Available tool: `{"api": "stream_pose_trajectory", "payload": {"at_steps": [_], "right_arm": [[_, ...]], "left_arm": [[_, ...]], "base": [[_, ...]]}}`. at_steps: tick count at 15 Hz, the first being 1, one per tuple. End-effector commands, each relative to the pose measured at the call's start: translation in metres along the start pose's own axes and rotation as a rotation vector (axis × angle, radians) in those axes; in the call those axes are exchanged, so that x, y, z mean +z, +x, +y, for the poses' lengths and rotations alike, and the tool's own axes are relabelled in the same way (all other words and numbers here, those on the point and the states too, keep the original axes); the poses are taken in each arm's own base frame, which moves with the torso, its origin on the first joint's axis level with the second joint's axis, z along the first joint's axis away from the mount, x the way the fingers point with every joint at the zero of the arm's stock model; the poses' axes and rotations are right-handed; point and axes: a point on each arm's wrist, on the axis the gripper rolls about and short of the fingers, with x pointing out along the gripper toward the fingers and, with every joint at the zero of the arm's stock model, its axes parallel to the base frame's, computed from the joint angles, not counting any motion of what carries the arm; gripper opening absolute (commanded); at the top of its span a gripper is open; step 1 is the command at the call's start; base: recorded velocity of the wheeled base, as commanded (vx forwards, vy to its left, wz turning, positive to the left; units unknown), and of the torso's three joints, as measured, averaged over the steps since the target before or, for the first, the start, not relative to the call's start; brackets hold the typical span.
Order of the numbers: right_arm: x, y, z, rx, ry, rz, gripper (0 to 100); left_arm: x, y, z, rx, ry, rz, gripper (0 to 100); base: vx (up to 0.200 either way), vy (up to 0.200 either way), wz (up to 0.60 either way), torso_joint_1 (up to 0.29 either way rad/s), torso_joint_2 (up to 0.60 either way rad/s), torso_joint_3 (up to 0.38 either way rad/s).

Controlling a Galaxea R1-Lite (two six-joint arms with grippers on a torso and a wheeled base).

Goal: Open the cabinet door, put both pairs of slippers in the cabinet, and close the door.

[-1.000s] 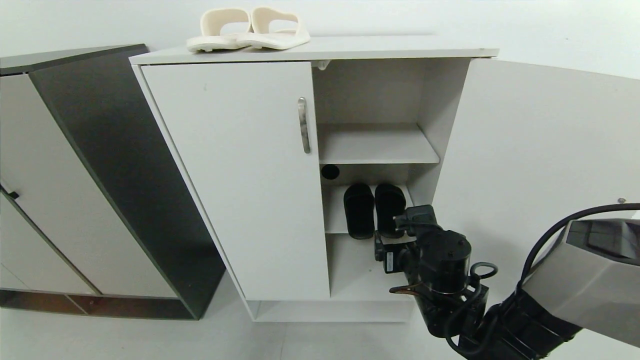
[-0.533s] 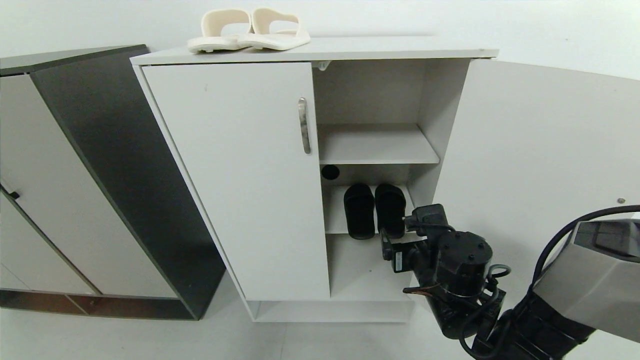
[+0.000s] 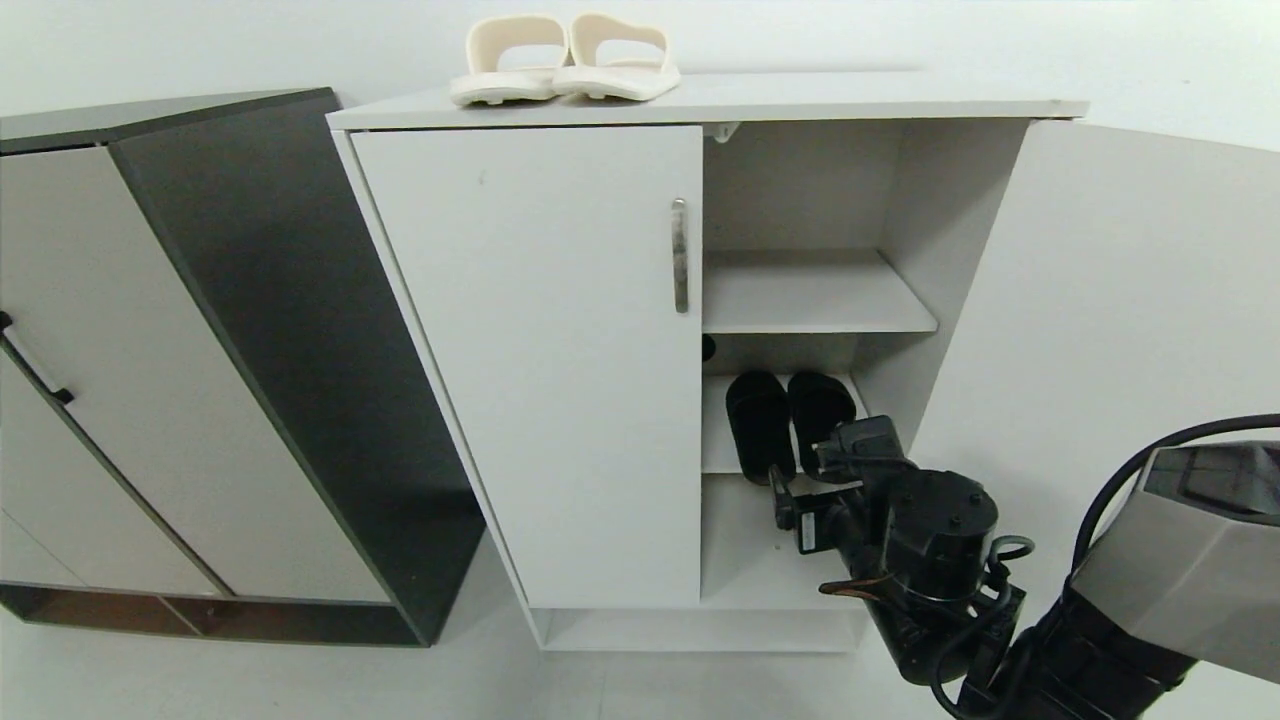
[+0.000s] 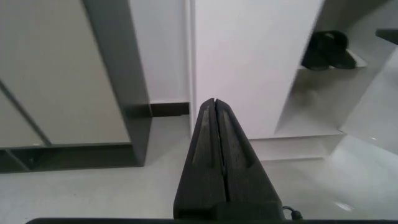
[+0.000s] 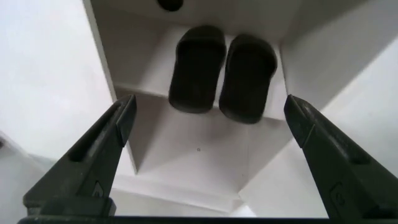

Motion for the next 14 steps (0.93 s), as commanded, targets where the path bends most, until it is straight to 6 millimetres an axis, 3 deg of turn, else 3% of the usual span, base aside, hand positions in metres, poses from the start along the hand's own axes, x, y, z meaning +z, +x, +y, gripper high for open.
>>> {"api": "stream_pose_trajectory", "payload": {"at_steps": [1,7,14], "right_arm": [[-0.0013,-0.0002,0.0010,0.003,-0.003,0.003,100],[-0.0027,-0.0007,0.0007,0.003,-0.007,0.008,100],[-0.0024,-0.0009,0.0012,0.005,-0.011,0.006,100]], "left_arm": [[0.0001,0.0001,0.0000,0.000,-0.001,0.001,0],[0.0000,0.0000,0.0000,0.002,0.001,0.000,0],[0.0001,0.0001,0.0001,0.000,0.001,0.001,0]], "base": [[0.000,0.200,0.00,0.002,0.00,0.007],[0.000,0.200,0.00,0.002,0.00,0.003],[0.000,0.000,0.00,0.000,0.00,0.000]]}}
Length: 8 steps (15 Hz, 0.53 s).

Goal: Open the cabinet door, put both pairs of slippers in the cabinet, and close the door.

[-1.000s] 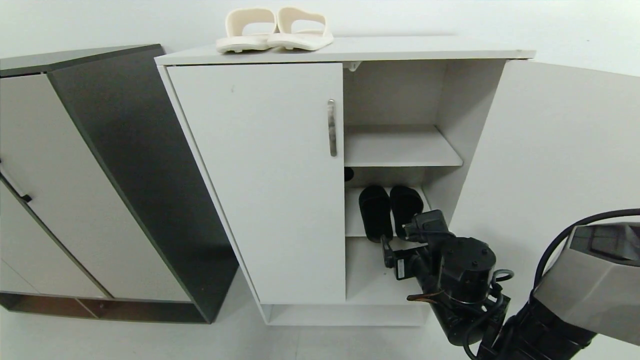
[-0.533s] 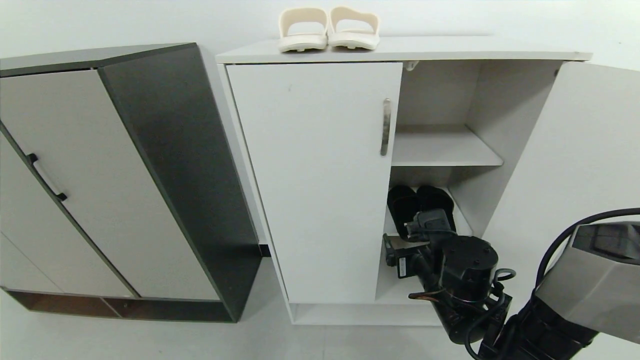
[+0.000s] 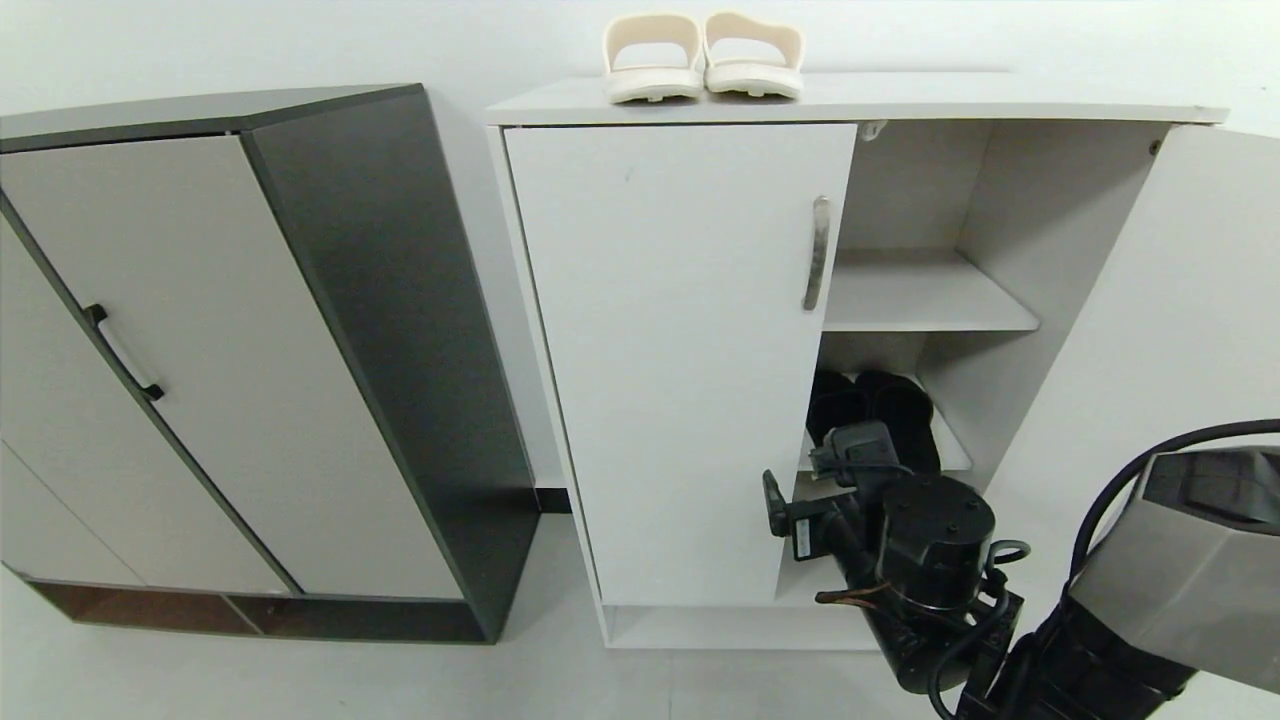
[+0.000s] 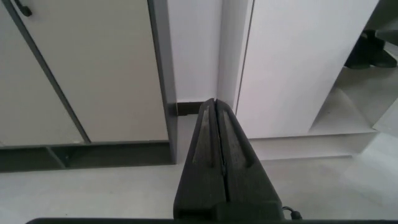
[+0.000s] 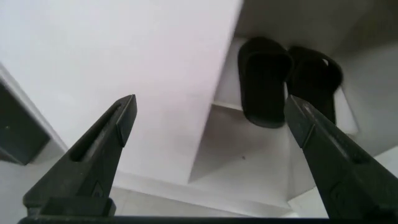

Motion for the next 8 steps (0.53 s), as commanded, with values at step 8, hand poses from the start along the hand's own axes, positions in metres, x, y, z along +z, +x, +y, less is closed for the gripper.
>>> {"api": "stream_pose_trajectory", "payload": {"at_steps": [8], "right_arm": [[-0.0033,-0.0017,0.0019,0.007,-0.007,0.008,100]], "left_arm": [[0.0001,0.0000,0.0000,0.001,0.000,-0.001,0]], "base": [[0.000,0.075,0.00,0.001,0.00,0.002]]}}
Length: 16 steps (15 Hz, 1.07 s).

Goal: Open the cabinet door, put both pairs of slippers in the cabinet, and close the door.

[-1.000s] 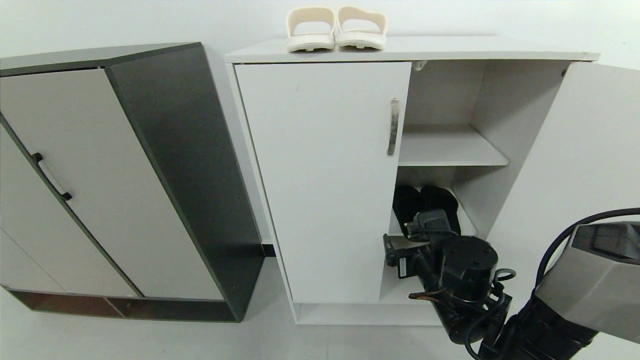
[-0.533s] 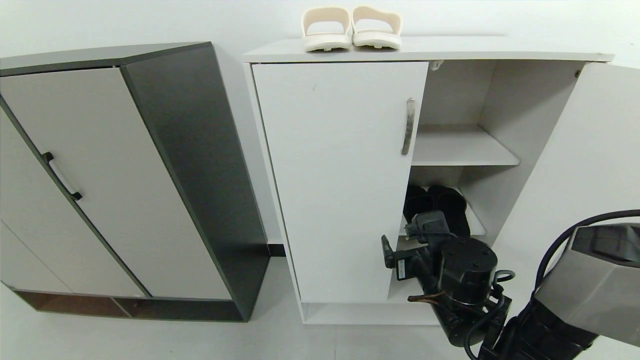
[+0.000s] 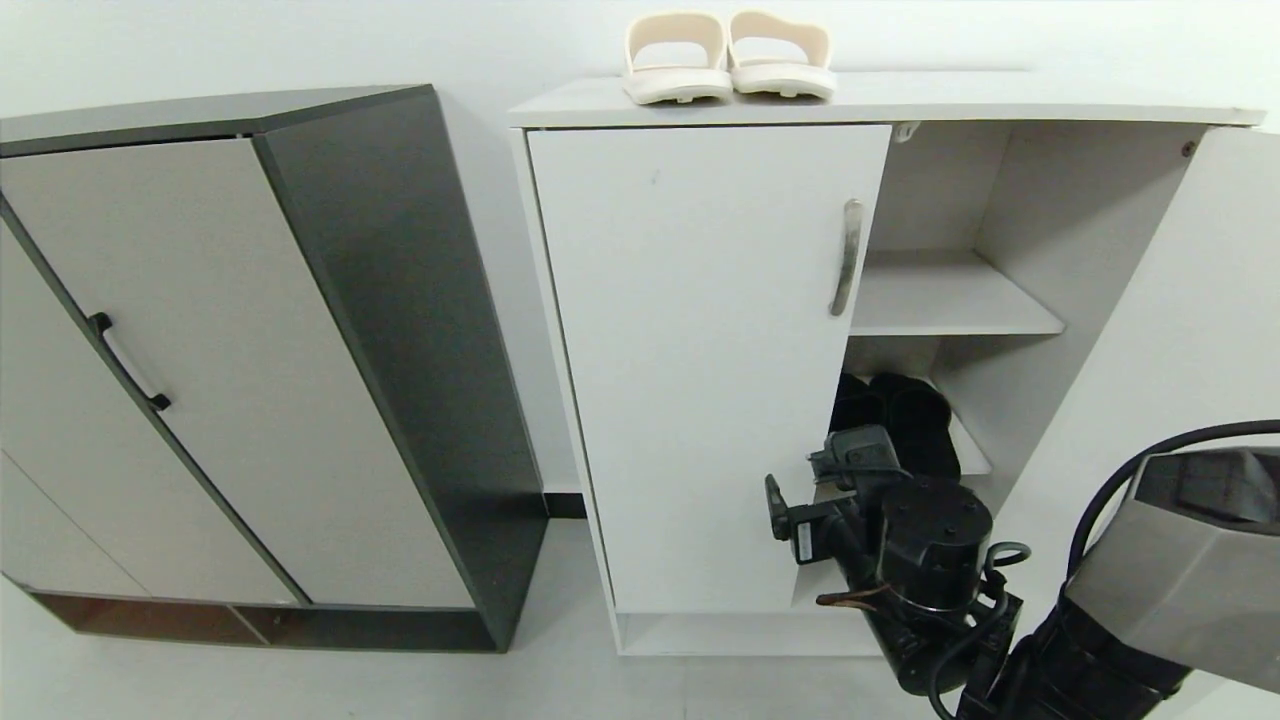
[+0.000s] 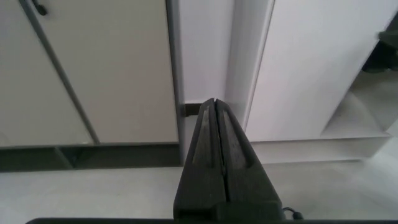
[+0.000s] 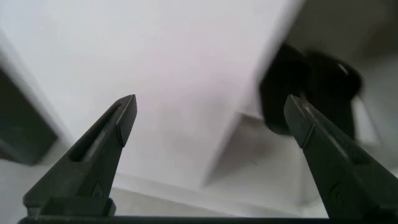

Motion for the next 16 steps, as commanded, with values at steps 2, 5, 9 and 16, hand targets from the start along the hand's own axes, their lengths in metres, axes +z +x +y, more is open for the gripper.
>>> {"api": "stream_pose_trajectory", "payload": {"at_steps": [2,5,9,16], "right_arm": [[-0.001,0.000,0.001,0.005,-0.002,0.001,100],[-0.001,0.000,0.002,0.006,-0.002,0.001,100],[0.000,-0.002,0.004,0.016,0.004,-0.006,100],[0.021,-0.025,0.012,0.113,0.037,-0.065,100]], "left_arm": [[0.000,0.000,0.000,-0.001,0.000,0.001,0],[0.000,0.000,0.000,0.000,0.000,0.001,0],[0.000,0.000,0.000,0.000,0.000,0.000,0],[0.000,0.000,0.000,0.000,0.000,0.001,0]], "base": [[0.000,0.000,0.00,0.000,0.00,0.000],[0.000,0.000,0.00,0.000,0.00,0.000],[0.000,0.000,0.00,0.003,-0.12,-0.164],[0.000,0.000,0.00,0.071,-0.45,-0.353]]}}
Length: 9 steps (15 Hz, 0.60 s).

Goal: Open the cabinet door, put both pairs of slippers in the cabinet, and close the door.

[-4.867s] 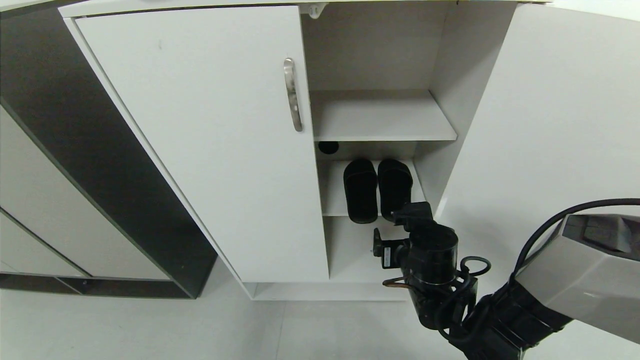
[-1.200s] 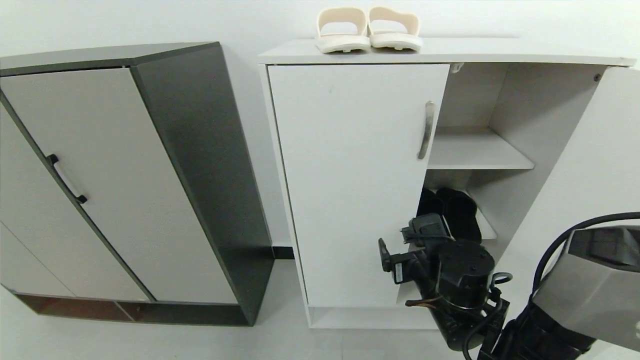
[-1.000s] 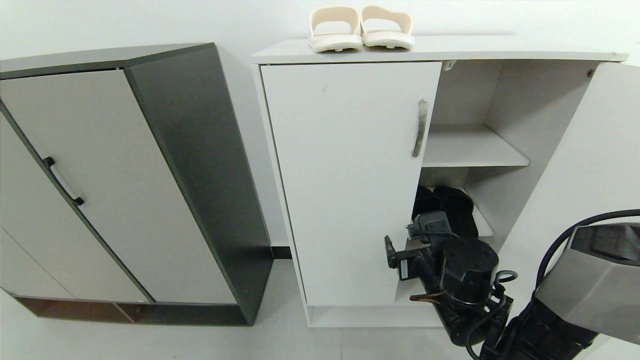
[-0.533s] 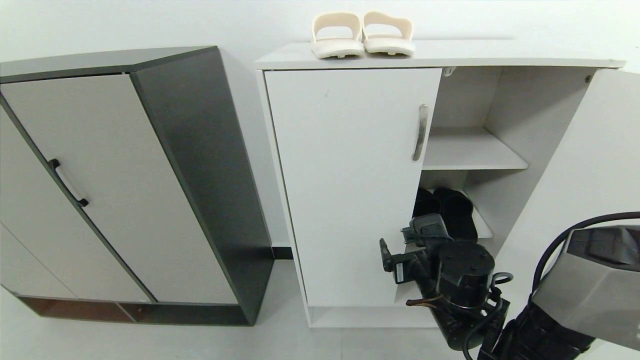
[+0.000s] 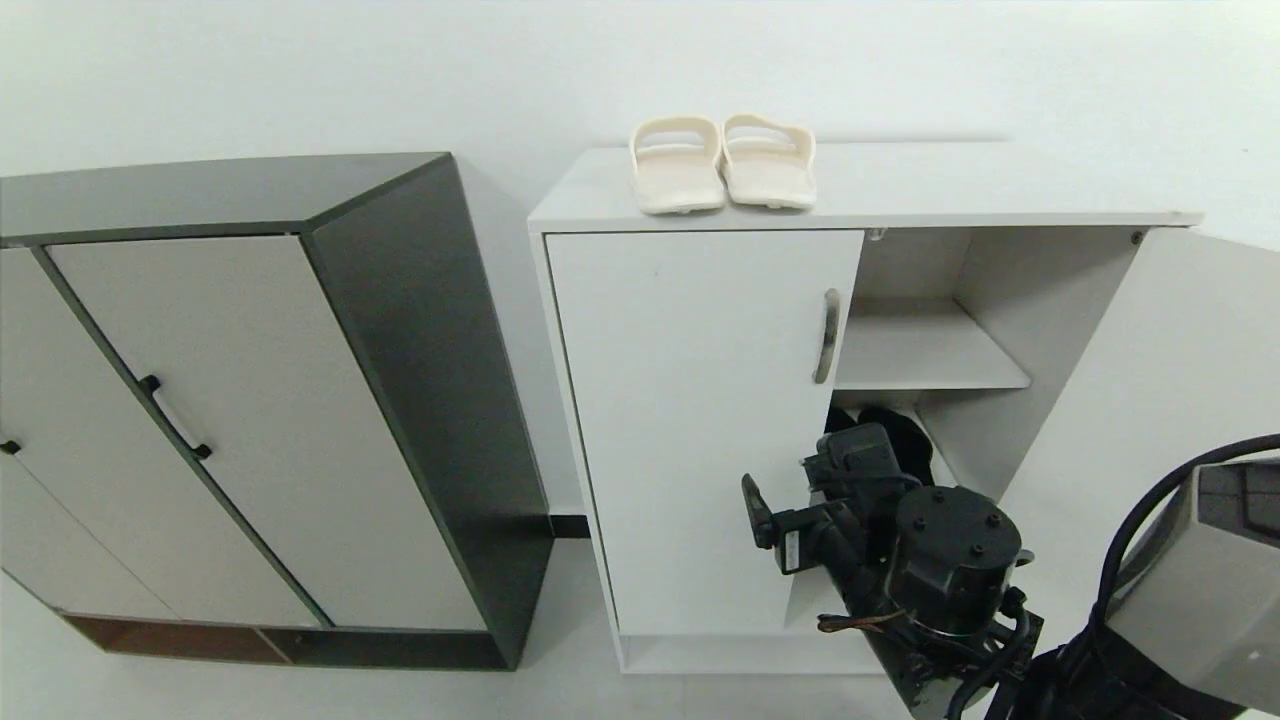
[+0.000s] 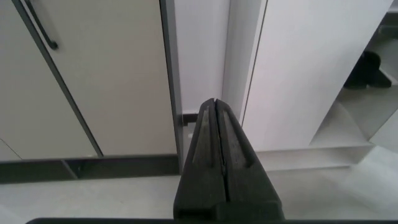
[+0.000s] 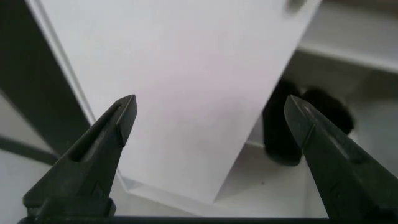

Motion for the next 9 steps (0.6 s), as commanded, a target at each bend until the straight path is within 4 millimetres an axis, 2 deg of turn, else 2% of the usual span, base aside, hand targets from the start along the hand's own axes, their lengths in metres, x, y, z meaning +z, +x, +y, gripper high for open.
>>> {"api": "stream_pose_trajectory", "payload": {"at_steps": [1,9], "right_arm": [[0.0036,-0.0023,-0.0001,0.005,0.005,-0.008,100],[-0.0005,-0.0032,-0.0003,0.008,-0.005,0.006,100]], "left_arm": [[0.0001,0.0001,0.0000,0.000,0.000,0.001,0],[0.0001,0.0001,0.0000,0.001,-0.001,0.001,0]], "base": [[0.000,0.000,0.00,0.105,-0.46,-0.339],[0.000,0.000,0.00,0.156,-0.48,-0.320]]}}
